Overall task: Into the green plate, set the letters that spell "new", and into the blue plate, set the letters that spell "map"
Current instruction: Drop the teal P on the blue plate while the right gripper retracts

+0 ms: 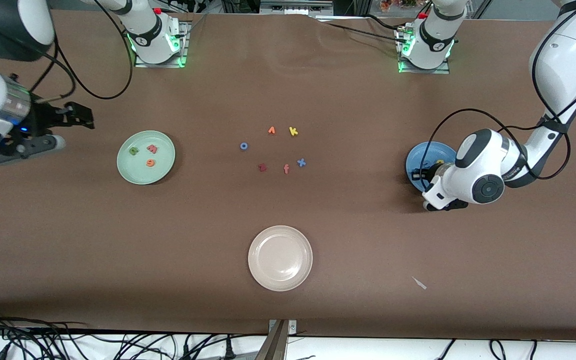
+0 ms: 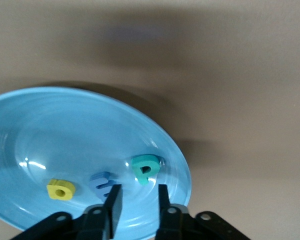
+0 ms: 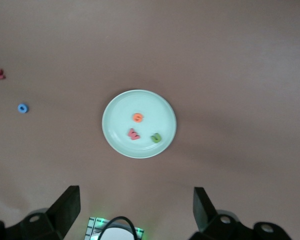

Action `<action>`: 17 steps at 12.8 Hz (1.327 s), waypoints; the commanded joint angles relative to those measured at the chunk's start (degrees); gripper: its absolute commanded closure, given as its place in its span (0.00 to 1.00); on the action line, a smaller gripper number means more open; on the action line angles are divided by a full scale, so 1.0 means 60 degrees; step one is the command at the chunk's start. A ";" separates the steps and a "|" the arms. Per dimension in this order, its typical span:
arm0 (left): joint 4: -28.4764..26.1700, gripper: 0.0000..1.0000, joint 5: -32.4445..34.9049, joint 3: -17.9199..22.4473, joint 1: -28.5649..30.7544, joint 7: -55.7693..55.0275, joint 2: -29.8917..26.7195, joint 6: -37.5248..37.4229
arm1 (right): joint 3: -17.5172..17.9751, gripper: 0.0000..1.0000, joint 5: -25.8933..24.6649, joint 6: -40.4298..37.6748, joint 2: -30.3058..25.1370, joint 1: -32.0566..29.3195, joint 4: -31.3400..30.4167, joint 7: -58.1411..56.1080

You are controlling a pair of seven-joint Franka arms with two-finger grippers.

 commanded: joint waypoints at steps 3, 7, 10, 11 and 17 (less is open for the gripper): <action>0.1468 0.00 0.0110 -0.0440 -0.0052 -0.0084 -0.1175 -0.1137 | -0.0310 0.00 -0.0048 0.0469 0.0464 -0.0505 0.0882 -0.0152; 0.4062 0.00 0.0124 -0.0720 -0.0388 -0.0040 -0.1147 -0.2680 | -0.0354 0.00 -0.0137 0.0548 0.0553 -0.0490 0.1352 -0.0212; 0.4958 0.00 0.0182 -0.0618 -0.0871 -0.0026 -0.1104 -0.2885 | -0.0602 0.00 0.1046 0.0401 0.0378 -0.0490 0.0987 -0.0108; 0.5120 0.00 0.0197 -0.0617 -0.0873 -0.0011 -0.1089 -0.2901 | -0.0574 0.00 0.1049 0.0386 0.0333 -0.0476 0.0957 -0.0123; 0.5180 0.00 0.0197 -0.0486 -0.0989 0.0294 -0.1177 -0.2915 | -0.0457 0.00 0.0758 0.0255 0.0056 -0.0067 0.0636 -0.0080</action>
